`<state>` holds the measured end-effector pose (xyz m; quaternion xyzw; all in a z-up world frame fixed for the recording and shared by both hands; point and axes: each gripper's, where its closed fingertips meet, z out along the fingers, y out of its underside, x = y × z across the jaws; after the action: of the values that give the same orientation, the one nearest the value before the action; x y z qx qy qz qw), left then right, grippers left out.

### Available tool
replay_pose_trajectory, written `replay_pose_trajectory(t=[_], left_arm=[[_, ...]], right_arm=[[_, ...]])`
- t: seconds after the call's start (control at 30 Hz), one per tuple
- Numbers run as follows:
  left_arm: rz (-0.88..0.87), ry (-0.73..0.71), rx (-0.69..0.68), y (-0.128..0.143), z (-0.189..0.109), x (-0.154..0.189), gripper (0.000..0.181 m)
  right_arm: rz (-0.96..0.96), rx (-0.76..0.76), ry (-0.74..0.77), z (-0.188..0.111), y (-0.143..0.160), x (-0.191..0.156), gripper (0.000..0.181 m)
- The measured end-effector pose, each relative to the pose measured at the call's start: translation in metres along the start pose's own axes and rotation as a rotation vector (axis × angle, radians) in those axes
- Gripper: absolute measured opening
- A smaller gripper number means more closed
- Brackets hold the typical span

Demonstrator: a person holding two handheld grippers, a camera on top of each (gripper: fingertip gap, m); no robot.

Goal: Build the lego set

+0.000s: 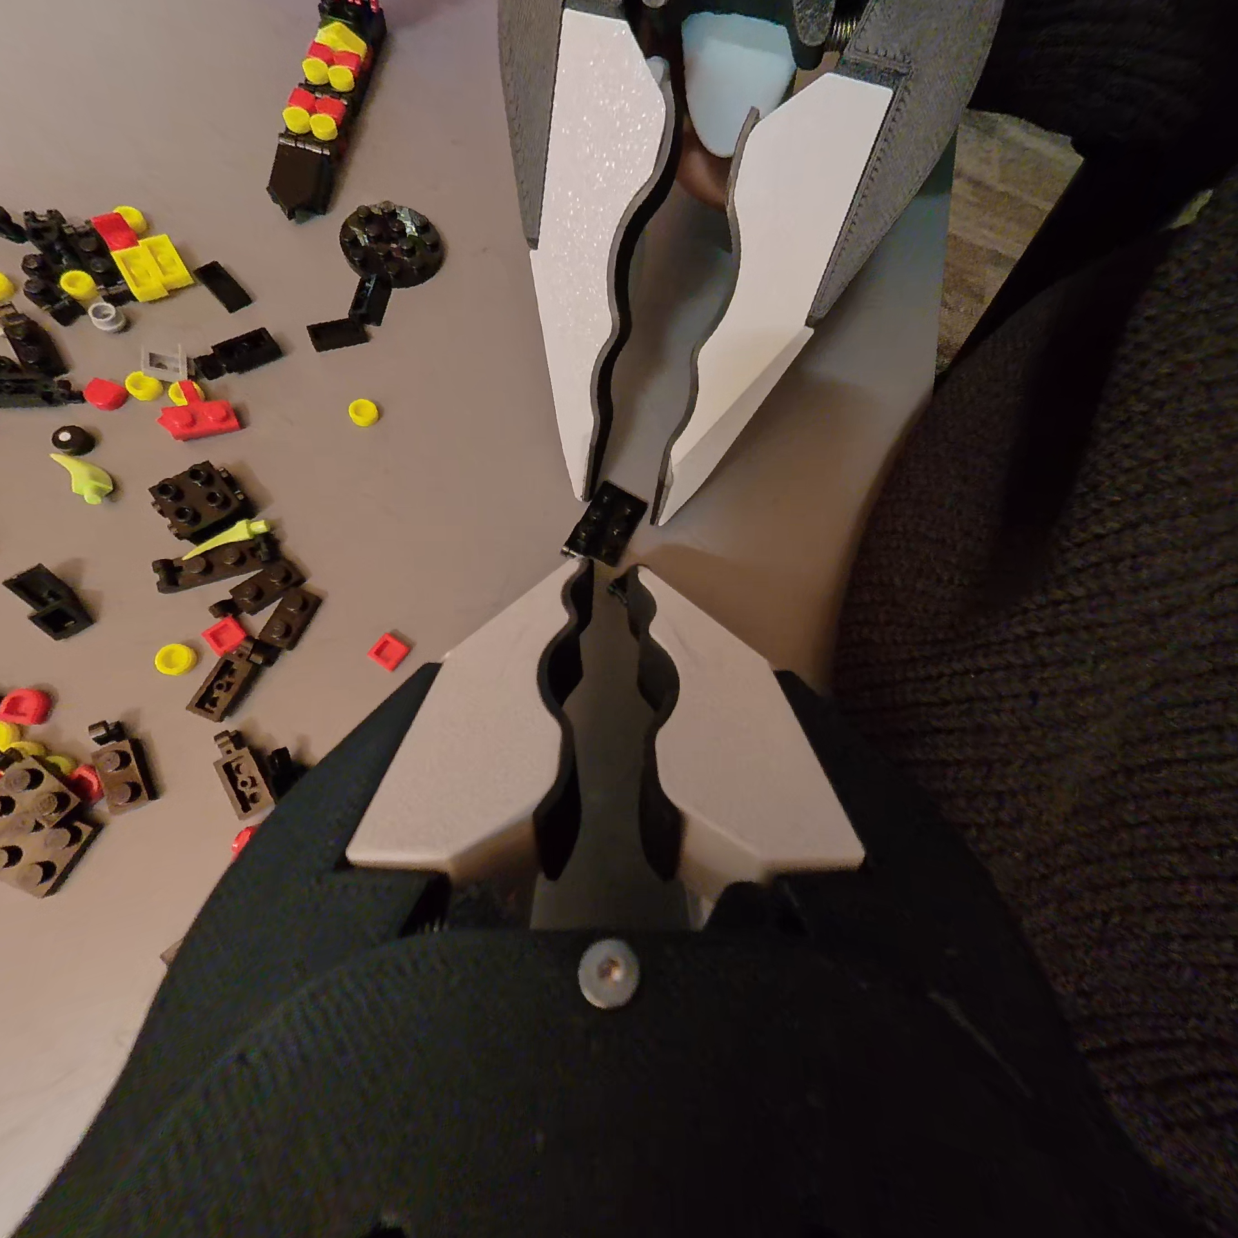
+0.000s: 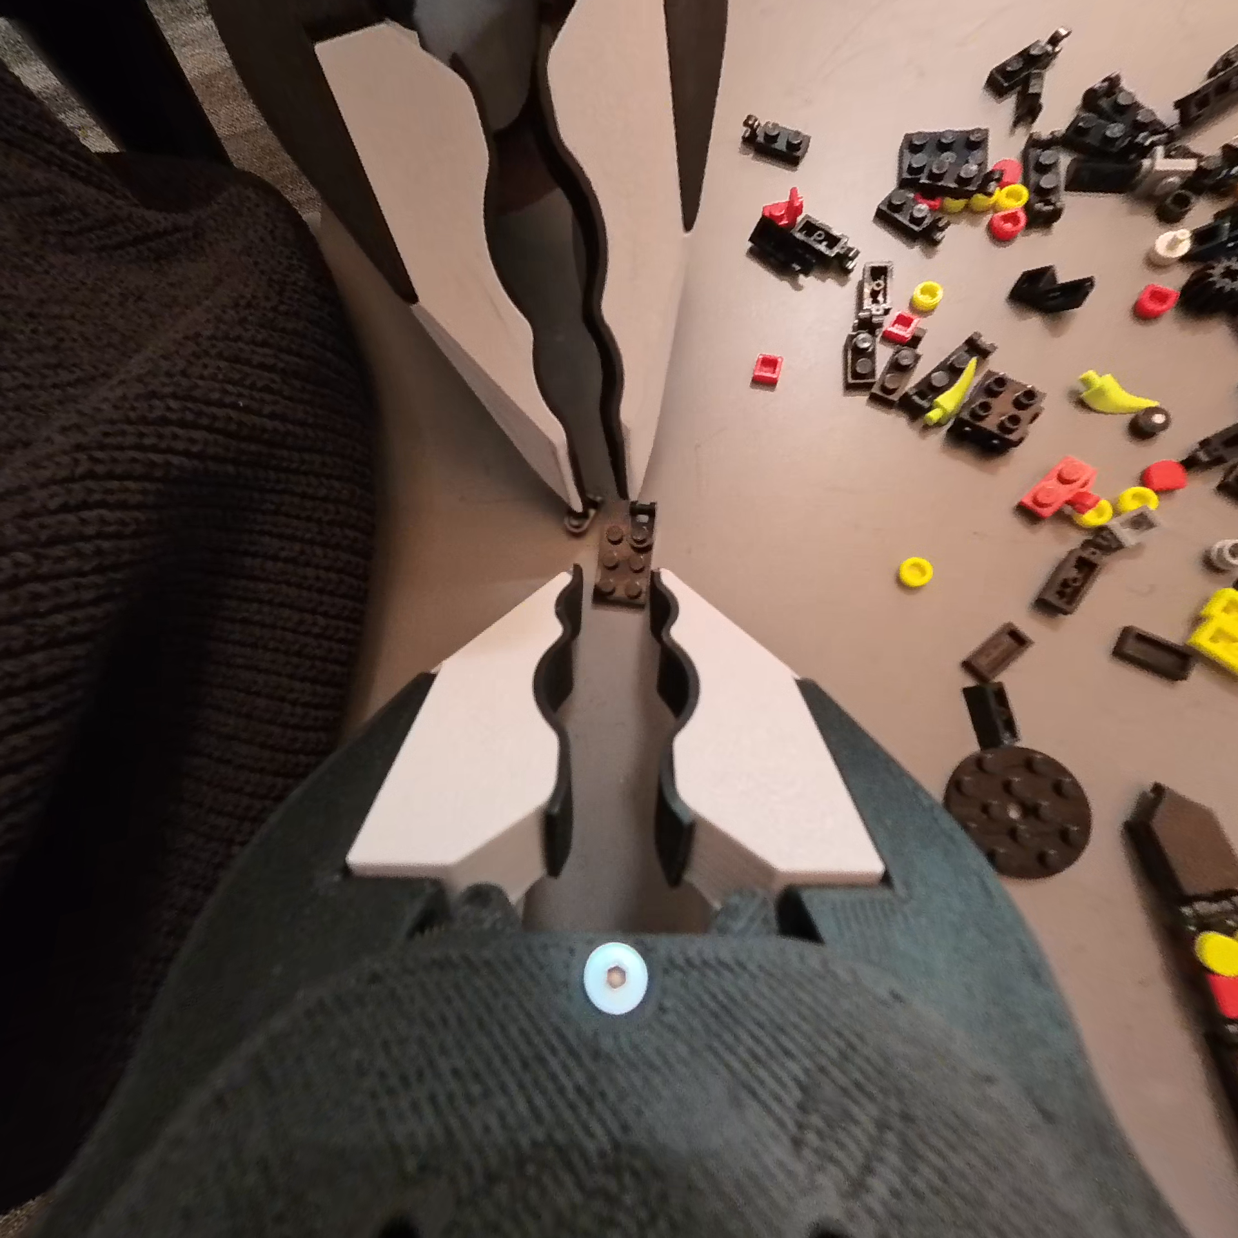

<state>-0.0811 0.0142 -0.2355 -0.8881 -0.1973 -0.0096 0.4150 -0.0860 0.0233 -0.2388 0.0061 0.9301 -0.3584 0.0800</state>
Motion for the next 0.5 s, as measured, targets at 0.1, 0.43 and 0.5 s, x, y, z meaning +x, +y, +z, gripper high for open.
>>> replay_pose_trajectory(t=[0.1,0.43,0.5], left_arm=[[-0.001,-0.002,0.007,-0.0011,-0.0005,-0.0009,0.007],[0.019,0.041,0.006,0.002,-0.0045,0.0031,0.009],[0.025,0.05,-0.002,0.003,-0.0038,0.0048,0.011]], right_arm=[[0.0,0.0,0.0,0.0,-0.0001,0.0,0.018],[-0.001,-0.001,0.001,-0.0001,0.0002,0.0008,0.017],[-0.002,-0.002,0.002,-0.0002,0.0002,0.0009,0.017]])
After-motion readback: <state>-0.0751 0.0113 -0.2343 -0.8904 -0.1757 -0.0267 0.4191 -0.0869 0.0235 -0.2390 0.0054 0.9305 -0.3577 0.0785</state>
